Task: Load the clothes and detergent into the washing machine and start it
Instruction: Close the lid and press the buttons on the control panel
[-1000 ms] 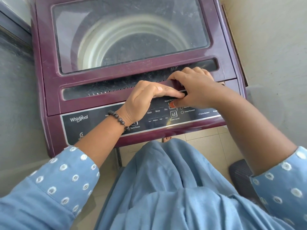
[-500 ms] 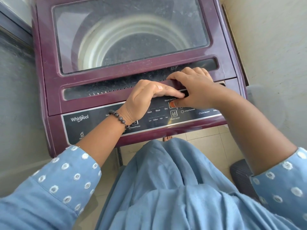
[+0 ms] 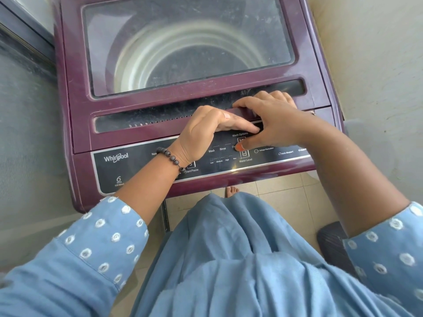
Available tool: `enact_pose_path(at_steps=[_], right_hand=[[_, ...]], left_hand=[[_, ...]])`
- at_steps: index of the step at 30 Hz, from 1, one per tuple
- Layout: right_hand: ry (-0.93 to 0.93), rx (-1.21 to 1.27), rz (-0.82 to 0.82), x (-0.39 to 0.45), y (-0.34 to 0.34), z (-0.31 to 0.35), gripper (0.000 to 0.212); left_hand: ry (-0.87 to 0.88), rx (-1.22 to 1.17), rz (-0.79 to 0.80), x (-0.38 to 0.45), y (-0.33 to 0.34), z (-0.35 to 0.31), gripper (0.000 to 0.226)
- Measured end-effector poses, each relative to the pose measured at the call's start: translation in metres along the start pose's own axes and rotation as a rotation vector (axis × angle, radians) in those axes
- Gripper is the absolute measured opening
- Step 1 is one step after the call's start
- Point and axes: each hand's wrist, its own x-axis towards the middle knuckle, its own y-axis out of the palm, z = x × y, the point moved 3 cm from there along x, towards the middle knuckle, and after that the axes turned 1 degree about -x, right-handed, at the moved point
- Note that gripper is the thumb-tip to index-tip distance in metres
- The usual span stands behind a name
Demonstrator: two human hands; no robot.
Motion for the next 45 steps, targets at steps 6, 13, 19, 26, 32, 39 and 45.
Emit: enact_pose_path(at_steps=[6,13,19,26,32,39,45], right_hand=[[0.029,0.043,-0.034,-0.002,-0.006,0.01,0.094],[-0.093,-0.067,-0.076,0.003,0.018,0.066,0.114],[-0.151,-0.021,-0.181,0.009,0.043,0.107,0.115],[-0.091,0.022,-0.256,0.021,0.05,0.129,0.108],[-0.052,0.012,-0.278,0.021,0.053,0.131,0.107],[-0.015,0.038,-0.209,0.023,0.054,0.13,0.108],[0.017,0.058,-0.186,0.026,0.054,0.13,0.107]], left_hand=[[-0.056,-0.039,-0.02,-0.012,-0.013,-0.008,0.057],[-0.067,0.001,-0.088,-0.046,-0.047,-0.003,0.053],[-0.075,-0.068,-0.199,-0.073,-0.065,0.008,0.047],[-0.111,-0.111,-0.326,-0.079,-0.074,0.007,0.044],[-0.075,-0.124,-0.281,-0.082,-0.075,0.007,0.038],[-0.066,-0.129,-0.291,-0.081,-0.076,0.008,0.041],[-0.039,-0.139,-0.243,-0.081,-0.076,0.012,0.033]])
